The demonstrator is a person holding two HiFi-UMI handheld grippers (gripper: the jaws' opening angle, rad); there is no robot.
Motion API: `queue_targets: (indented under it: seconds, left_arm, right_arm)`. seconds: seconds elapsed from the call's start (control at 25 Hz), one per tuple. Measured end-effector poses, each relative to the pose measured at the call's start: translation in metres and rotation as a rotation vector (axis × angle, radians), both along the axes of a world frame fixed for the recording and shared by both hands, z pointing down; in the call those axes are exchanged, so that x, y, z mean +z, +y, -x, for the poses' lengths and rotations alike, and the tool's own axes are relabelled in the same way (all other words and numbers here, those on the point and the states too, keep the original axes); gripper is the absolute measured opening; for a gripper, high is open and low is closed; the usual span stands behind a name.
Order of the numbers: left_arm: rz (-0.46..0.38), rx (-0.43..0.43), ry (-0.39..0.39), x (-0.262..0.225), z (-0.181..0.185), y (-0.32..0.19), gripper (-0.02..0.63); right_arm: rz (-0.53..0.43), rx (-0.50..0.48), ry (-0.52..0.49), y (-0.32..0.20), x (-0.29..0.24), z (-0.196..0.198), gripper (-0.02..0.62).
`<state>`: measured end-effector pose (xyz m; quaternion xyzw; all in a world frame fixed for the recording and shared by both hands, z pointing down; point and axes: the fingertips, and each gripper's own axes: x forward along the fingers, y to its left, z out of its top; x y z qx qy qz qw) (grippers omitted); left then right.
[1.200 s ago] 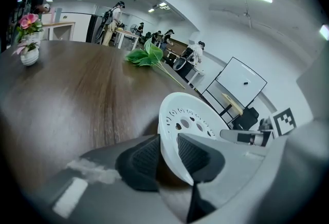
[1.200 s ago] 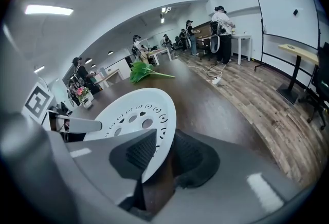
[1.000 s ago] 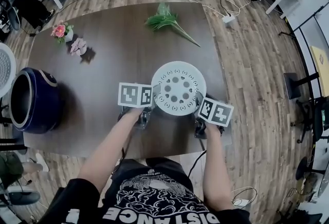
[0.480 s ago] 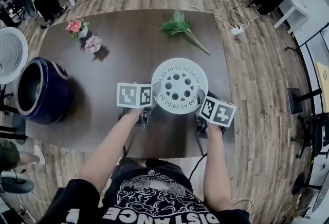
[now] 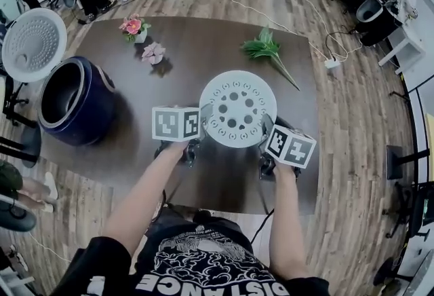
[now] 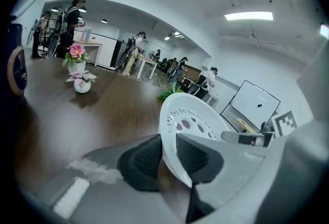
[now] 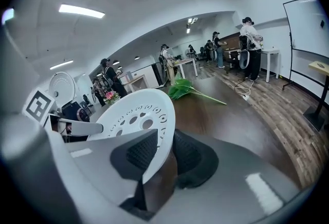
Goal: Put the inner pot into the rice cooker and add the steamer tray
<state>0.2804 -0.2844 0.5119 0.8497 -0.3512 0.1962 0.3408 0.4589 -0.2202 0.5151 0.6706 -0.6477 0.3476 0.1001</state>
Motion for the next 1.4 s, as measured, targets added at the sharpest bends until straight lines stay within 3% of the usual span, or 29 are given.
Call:
queue_targets:
  seconds: [1.04, 1.4]
  left_arm:
    - [-0.185, -0.343, 0.025, -0.089, 0.207, -0.017, 0.087]
    - [-0.252, -0.458, 0.025, -0.121, 0.297, -0.023, 0.087]
  right_arm:
    - [-0.173, -0.333, 0.000, -0.078, -0.085, 0.196, 0.087]
    - [-0.248, -0.455, 0.001, -0.106, -0.119, 0.287, 0.087]
